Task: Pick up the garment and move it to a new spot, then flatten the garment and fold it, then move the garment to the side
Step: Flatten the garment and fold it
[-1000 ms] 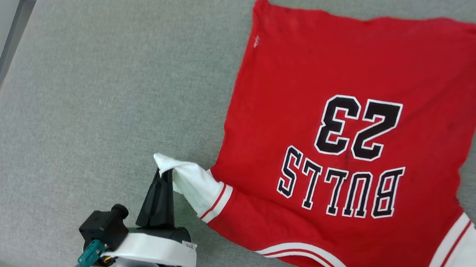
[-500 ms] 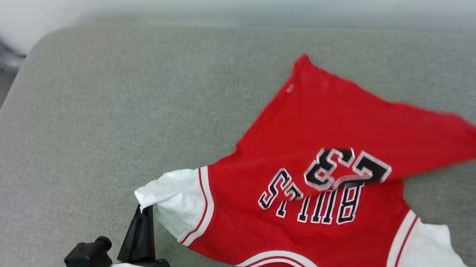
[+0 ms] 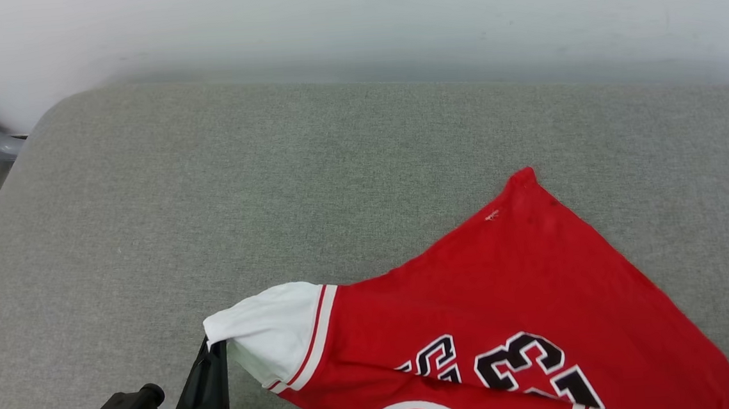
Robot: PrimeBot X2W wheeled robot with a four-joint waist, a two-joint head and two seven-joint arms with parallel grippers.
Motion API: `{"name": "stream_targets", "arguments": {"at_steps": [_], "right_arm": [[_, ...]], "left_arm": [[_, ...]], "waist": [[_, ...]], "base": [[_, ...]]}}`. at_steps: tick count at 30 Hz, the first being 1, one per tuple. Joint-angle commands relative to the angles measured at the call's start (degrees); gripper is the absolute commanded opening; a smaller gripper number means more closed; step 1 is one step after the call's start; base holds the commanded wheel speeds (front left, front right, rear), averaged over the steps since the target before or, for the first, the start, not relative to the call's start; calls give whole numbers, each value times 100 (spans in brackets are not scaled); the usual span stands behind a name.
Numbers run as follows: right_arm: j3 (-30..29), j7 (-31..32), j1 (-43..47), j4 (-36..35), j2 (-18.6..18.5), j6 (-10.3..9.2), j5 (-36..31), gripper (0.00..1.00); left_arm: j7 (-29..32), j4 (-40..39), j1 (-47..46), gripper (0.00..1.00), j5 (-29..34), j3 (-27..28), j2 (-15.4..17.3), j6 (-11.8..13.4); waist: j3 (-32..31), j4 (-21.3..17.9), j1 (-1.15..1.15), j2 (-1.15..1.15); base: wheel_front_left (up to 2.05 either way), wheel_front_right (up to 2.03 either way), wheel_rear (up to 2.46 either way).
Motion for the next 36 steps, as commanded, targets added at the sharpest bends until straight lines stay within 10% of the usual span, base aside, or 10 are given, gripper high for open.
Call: {"name": "stream_targets", "arguments": {"at_steps": [1,8,10,11,12,26,36], "right_arm": [[-36,37,194,13,147,-6,-48,0],[74,29,762,193,644,-6,-275,0],[56,-100,764,207,727,-6,-290,32],[11,-190,710,181,786,-6,-270,94],[-51,-278,629,143,829,-6,-249,100],[-565,-995,-927,-1104,707,-5,-331,100],[461,-382,-2679,-767,309,-6,-663,100]], "left_arm": [[19,-17,66,0,-21,17,14,16],[36,-26,72,0,-32,10,63,57],[45,-35,82,0,-25,0,71,67],[48,-42,87,0,-25,-1,78,73],[48,-48,89,0,-27,-1,82,78],[88,-199,-36,0,8,-112,116,94],[40,-178,-340,0,66,-331,10,6]], "waist": [[-7,0,1,-1],[-25,-5,1,-1],[-29,-12,1,-1],[-35,-21,1,-1],[-40,-33,1,-1],[-9,87,1,-1],[289,444,1,-1]], "base": [[0,0,0],[0,0,0],[0,0,0],[0,0,0],[0,0,0],[0,0,0],[0,0,0]]}}
